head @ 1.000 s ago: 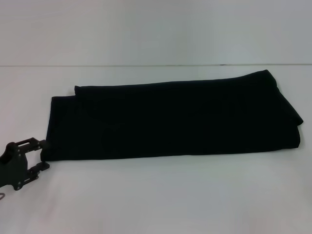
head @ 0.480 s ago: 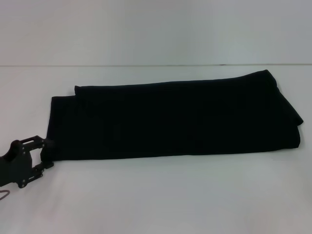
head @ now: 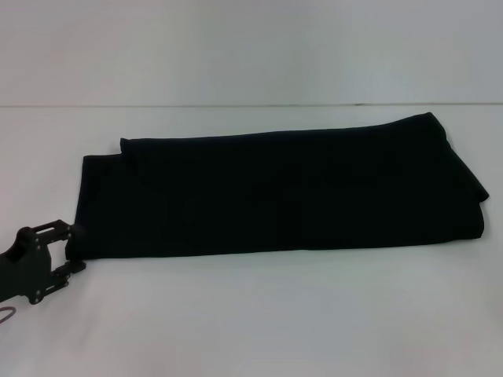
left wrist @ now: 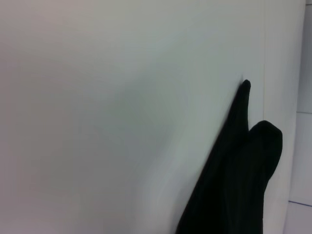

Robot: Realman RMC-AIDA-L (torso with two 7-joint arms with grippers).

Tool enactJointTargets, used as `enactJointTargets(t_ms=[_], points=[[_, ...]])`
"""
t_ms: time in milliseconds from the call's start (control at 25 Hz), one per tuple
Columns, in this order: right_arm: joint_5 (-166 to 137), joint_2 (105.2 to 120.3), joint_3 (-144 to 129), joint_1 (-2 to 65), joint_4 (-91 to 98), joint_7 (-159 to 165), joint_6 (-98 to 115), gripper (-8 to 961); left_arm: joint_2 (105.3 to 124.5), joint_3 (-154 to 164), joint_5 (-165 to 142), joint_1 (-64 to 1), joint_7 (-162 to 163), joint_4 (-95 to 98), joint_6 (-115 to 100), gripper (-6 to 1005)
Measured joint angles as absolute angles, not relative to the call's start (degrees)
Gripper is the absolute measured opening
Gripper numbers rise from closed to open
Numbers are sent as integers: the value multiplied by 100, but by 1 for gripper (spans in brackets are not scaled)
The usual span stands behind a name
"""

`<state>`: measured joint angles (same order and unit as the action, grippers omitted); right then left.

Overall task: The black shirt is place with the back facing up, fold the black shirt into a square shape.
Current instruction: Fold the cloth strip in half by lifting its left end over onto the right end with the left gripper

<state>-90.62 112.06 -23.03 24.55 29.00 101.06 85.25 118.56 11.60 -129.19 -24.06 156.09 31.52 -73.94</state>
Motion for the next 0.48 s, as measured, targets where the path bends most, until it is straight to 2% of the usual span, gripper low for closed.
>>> enactJointTargets(t_ms=[480], points=[[-9055,11206,-2303,2437,2900,10108,8525,687,11856,1159,-12920,-2490,15735,3013,-7188,597]])
